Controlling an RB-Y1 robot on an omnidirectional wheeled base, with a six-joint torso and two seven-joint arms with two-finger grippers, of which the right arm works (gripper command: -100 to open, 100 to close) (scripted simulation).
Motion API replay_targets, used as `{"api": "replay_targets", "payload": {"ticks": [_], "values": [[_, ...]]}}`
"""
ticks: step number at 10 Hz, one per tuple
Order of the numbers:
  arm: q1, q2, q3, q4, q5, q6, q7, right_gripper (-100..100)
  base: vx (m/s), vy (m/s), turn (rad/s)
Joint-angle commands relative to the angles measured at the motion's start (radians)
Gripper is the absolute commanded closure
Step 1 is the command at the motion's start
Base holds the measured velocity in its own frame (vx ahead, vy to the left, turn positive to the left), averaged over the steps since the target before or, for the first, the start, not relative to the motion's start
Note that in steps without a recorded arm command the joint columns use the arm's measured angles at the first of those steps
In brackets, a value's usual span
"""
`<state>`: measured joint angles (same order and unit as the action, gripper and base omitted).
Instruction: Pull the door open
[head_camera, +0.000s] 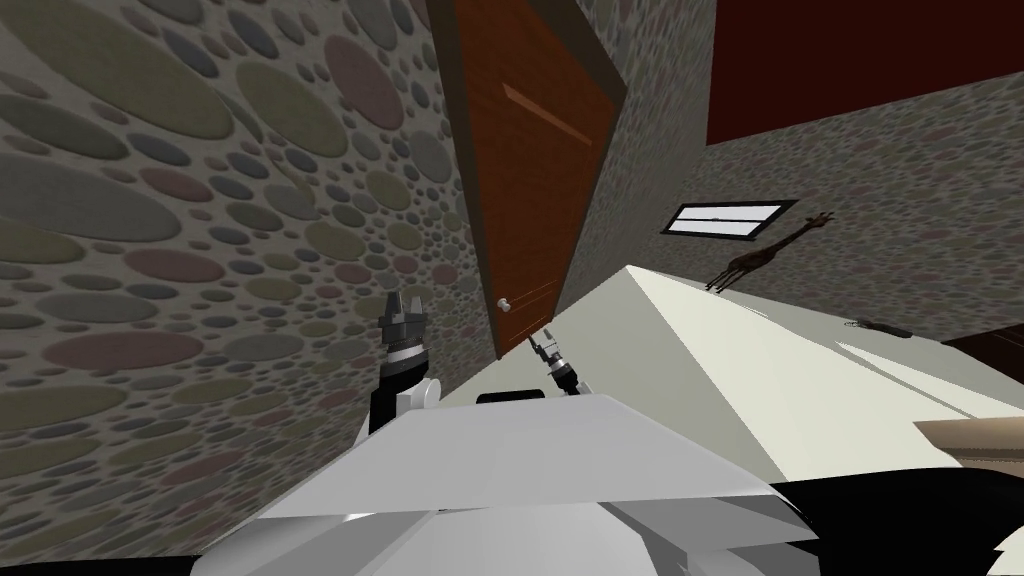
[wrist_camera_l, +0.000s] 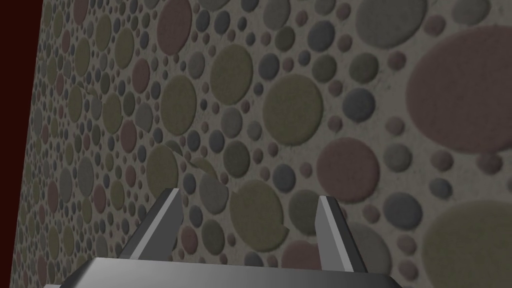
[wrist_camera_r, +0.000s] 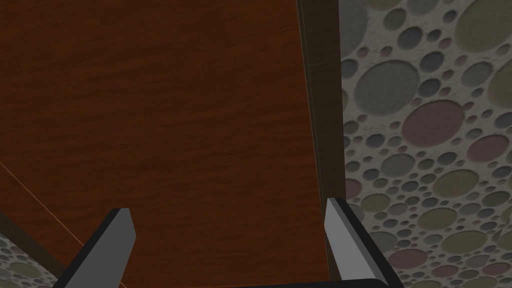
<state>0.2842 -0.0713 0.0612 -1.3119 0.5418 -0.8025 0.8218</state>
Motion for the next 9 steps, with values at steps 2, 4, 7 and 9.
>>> {"api": "replay_targets", "payload": {"ticks": [2, 4, 7, 9], "values": [[-0.017, 0.003, 0.000, 0.052, 0.021, -0.013, 0.041, -100, 0.061, 0.016, 0.016], [-0.027, 0.007, 0.001, 0.092, 0.040, -0.023, 0.077, -100, 0.090, 0.017, 0.020], [-0.046, 0.015, 0.003, 0.162, 0.073, -0.042, 0.140, -100, 0.138, -0.011, 0.031], [-0.057, 0.021, 0.004, 0.206, 0.093, -0.053, 0.178, -100, 0.142, 0.015, 0.032]]}}
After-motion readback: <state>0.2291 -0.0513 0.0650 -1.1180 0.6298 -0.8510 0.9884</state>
